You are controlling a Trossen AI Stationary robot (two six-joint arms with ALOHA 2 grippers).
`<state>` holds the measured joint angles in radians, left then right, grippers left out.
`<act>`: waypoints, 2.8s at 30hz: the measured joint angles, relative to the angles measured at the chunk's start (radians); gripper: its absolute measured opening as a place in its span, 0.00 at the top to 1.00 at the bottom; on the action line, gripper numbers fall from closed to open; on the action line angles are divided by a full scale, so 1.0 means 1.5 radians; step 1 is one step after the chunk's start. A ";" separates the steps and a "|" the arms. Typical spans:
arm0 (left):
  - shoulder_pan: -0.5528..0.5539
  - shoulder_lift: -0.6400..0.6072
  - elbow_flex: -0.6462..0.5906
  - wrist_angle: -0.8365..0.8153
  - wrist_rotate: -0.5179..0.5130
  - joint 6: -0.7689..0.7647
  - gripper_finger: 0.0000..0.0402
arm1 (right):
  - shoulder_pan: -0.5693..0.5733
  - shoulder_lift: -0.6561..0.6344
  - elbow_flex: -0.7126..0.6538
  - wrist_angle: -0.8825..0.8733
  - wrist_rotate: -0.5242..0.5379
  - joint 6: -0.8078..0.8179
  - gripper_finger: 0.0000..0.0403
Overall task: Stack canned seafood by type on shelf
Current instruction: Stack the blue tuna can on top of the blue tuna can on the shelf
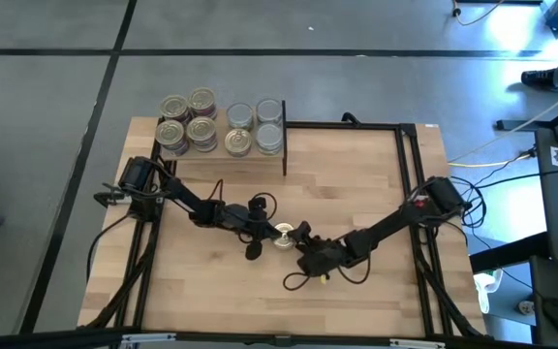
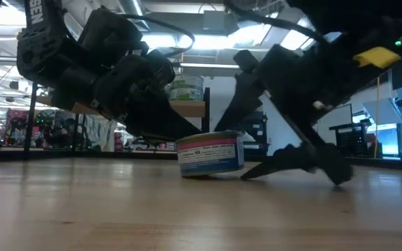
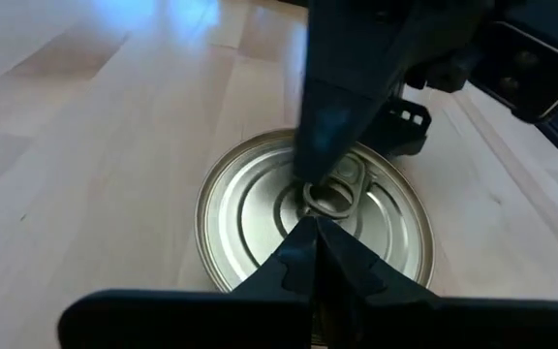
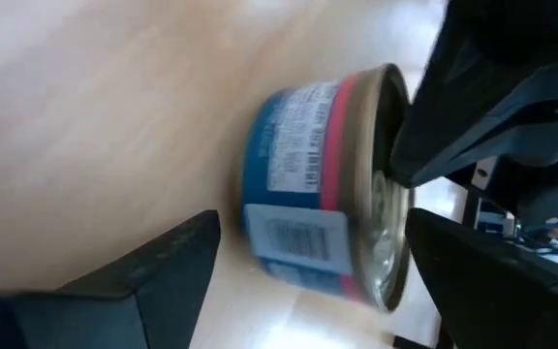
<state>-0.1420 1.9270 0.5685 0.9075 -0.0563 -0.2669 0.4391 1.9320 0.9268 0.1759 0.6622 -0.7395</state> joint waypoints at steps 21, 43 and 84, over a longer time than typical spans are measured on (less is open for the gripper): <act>0.002 -0.001 -0.003 0.022 -0.019 -0.031 0.99 | -0.025 0.037 -0.001 0.080 -0.033 0.076 0.50; -0.017 -0.191 -0.001 -0.131 0.006 0.147 0.37 | 0.020 -0.069 -0.004 -0.038 -0.036 0.377 0.50; -0.047 -0.187 0.000 -0.134 -0.038 0.345 0.55 | -0.037 -0.094 -0.001 0.166 -0.112 0.543 0.51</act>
<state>-0.2124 1.6467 0.5690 0.7058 -0.1135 0.2506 0.3840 1.7912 0.9257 0.4244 0.4936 0.0749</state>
